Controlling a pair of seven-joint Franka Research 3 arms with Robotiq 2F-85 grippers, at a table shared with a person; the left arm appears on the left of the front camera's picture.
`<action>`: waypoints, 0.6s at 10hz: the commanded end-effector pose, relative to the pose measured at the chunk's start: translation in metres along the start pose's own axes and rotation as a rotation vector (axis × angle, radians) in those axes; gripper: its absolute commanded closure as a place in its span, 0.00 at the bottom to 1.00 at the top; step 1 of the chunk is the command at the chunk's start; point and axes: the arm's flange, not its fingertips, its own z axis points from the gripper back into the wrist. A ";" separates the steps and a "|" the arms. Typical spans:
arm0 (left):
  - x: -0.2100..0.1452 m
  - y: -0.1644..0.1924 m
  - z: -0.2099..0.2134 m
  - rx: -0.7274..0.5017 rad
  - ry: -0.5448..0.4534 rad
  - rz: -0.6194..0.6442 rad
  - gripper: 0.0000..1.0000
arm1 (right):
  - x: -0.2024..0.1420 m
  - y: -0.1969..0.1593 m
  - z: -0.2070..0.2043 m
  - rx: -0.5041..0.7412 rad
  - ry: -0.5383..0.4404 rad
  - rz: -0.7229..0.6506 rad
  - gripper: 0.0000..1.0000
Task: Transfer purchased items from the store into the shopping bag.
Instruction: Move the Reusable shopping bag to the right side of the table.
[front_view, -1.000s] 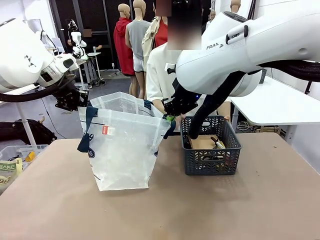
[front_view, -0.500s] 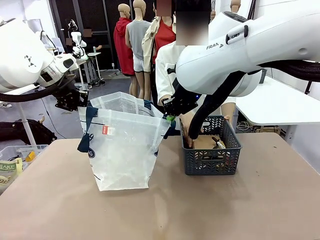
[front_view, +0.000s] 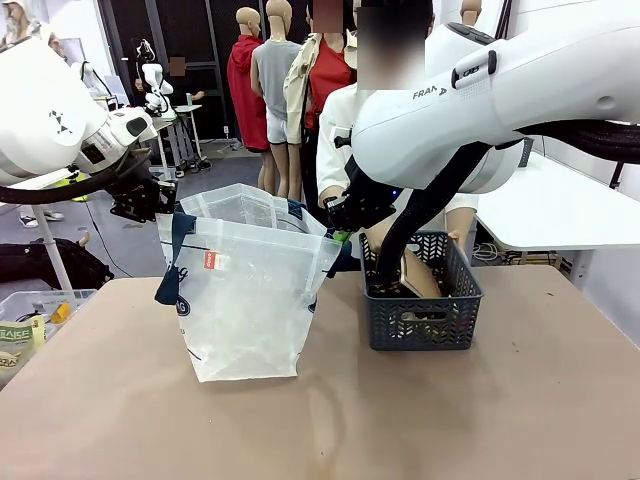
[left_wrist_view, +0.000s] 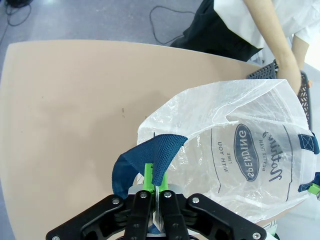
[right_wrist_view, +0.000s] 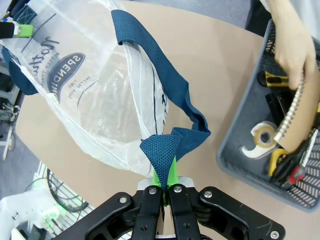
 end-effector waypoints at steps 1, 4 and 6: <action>0.002 0.003 0.001 0.003 -0.005 0.005 1.00 | 0.000 -0.001 0.000 0.000 0.000 -0.002 1.00; 0.002 0.003 0.001 0.003 -0.005 0.005 1.00 | 0.000 -0.001 0.000 0.000 0.000 -0.002 1.00; 0.002 0.003 0.001 0.003 -0.005 0.005 1.00 | 0.000 -0.001 0.000 0.000 0.000 -0.002 1.00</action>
